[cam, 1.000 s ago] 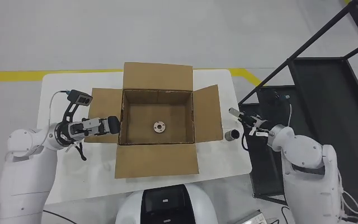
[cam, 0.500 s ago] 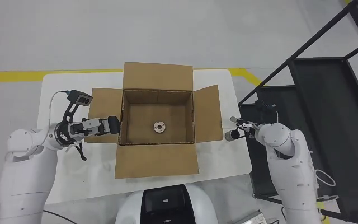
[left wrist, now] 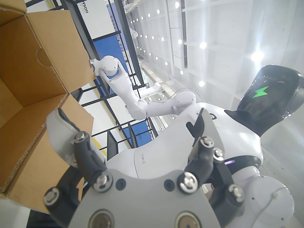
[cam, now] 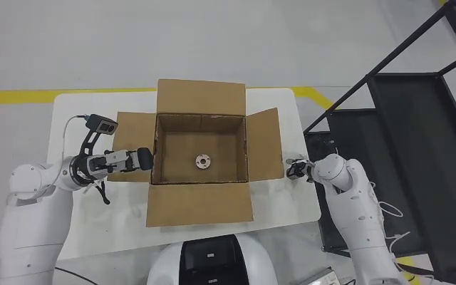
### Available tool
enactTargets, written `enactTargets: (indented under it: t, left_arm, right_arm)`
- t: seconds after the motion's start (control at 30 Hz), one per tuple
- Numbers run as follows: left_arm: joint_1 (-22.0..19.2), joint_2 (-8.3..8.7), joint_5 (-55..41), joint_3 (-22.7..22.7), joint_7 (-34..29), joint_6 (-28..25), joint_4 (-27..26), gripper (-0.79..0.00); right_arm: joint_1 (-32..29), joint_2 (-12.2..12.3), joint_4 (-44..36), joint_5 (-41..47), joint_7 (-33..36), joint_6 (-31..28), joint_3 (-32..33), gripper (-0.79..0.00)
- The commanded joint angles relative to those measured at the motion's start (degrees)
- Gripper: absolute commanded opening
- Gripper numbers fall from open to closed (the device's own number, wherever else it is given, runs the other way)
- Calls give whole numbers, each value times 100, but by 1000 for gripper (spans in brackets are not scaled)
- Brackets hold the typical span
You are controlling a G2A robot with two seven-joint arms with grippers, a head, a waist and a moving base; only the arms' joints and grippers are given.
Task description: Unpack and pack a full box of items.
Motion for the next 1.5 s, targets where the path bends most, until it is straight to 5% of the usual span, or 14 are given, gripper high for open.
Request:
enactTargets:
  t: [0.0, 0.17, 0.33, 0.6, 0.87, 0.9, 0.93, 0.97, 1.0, 1.03, 1.47]
  left_arm:
    - [0, 0, 0, 0, 0, 0, 0, 0]
    - [0, 0, 0, 0, 0, 0, 0, 0]
    - [0, 0, 0, 0, 0, 0, 0, 0]
    - [0, 0, 0, 0, 0, 0, 0, 0]
    - [0, 0, 0, 0, 0, 0, 0, 0]
    - [0, 0, 0, 0, 0, 0, 0, 0]
    - [0, 0, 0, 0, 0, 0, 0, 0]
    - [0, 0, 0, 0, 0, 0, 0, 0]
    - [0, 0, 0, 0, 0, 0, 0, 0]
    - [0, 0, 0, 0, 0, 0, 0, 0]
    - [0, 0, 0, 0, 0, 0, 0, 0]
  right_arm:
    - [38, 0, 93, 21, -37, 2, -33, -188]
    - [118, 4, 267, 77, -132, 17, -67, -514]
    - [167, 13, 342, 132, -171, 5, -92, -705]
    - [-71, 56, -102, 182, -132, 25, 17, -785]
    - [-184, 75, -222, 296, -89, 18, -13, -785]
    - [-164, 73, -194, 292, -79, 21, -52, -779]
    - [-128, 70, -152, 277, -72, 27, -106, -690]
    - [-80, 67, -82, 278, -74, 50, -160, -508]
    - [-56, 65, -50, 274, -80, 57, -183, -172]
    - [-14, 64, 2, 271, -81, 76, -226, 0]
    - [-222, 99, -381, 146, -47, 191, -350, 0]
